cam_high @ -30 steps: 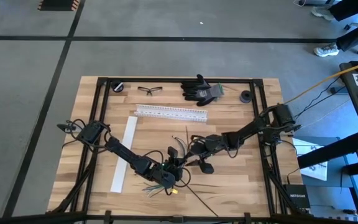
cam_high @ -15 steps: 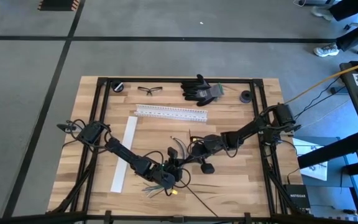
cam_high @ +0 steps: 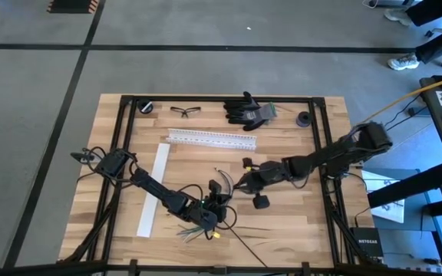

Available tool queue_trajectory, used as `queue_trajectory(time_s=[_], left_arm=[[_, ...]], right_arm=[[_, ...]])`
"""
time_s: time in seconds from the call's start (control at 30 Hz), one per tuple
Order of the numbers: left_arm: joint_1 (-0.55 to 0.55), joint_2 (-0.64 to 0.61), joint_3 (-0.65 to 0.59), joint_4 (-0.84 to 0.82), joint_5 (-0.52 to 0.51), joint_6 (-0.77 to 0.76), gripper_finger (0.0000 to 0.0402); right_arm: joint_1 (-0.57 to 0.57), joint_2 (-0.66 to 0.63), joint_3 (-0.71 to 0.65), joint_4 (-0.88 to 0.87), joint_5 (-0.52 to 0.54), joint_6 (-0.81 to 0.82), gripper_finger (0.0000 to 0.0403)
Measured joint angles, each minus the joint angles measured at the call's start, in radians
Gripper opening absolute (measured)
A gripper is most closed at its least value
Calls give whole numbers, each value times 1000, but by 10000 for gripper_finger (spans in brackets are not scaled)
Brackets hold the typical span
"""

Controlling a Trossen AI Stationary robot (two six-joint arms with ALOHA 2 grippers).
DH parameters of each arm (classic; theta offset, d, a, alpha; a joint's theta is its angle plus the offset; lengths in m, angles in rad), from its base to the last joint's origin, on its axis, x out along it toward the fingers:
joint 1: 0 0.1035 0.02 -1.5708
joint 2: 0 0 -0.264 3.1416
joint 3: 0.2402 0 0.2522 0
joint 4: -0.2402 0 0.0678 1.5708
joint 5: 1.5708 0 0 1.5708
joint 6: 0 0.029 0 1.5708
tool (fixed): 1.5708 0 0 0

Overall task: Ziptie cables
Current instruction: Wrap the black zip tie on the cable

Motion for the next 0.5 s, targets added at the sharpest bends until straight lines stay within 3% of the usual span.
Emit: queue_trajectory(time_s=[0.23, 0.5], left_arm=[[0, 17, 2, -7, 18, 17, 0], [-1, 19, 0, -25, 29, 32, 0]], right_arm=[[-1, -201, 37, -278, 126, -75, 0], [-1, -341, 69, -429, 194, -78, 0]])
